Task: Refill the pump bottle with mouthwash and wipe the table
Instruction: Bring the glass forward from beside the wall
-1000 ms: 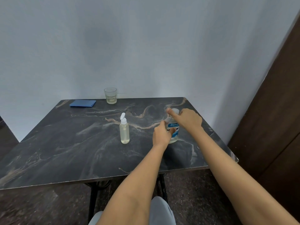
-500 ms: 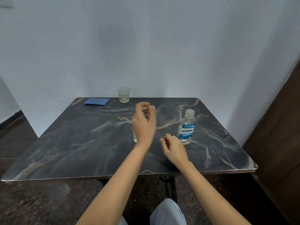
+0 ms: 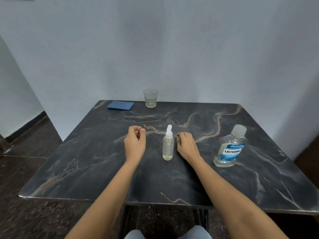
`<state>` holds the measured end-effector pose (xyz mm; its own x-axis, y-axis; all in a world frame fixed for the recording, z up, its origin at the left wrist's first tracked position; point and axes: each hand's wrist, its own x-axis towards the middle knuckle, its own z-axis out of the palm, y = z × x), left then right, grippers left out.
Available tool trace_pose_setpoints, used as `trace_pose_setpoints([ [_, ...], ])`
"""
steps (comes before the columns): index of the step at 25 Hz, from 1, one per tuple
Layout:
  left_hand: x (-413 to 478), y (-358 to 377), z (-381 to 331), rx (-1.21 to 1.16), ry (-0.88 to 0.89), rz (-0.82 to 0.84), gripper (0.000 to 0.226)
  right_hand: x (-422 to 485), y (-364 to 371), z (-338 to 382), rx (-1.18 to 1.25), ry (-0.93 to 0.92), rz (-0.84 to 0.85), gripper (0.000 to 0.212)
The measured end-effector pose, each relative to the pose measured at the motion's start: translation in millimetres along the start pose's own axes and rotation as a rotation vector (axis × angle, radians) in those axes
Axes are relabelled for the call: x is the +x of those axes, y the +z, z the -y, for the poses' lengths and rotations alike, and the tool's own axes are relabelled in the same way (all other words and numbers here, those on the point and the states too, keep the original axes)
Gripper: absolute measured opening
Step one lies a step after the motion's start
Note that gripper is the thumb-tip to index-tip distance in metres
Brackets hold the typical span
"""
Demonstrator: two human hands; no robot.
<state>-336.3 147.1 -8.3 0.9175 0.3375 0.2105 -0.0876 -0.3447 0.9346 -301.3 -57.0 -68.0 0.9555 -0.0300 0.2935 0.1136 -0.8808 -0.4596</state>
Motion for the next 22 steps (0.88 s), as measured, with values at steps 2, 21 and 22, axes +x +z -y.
trace_pose_setpoints([
  [2, 15.7, 11.9, 11.3, 0.029, -0.012, 0.035, 0.011, 22.6, 6.1, -5.1, -0.018, 0.014, -0.006, 0.024],
  [21, 266.8, 163.1, 70.1, 0.098, -0.034, 0.027, 0.111, 182.5, 61.2, -38.3, -0.121, -0.045, -0.095, 0.027],
  [22, 273.8, 165.8, 70.2, 0.070, -0.048, 0.040, 0.112, 182.7, 62.0, -39.1, -0.126, -0.043, -0.090, 0.026],
])
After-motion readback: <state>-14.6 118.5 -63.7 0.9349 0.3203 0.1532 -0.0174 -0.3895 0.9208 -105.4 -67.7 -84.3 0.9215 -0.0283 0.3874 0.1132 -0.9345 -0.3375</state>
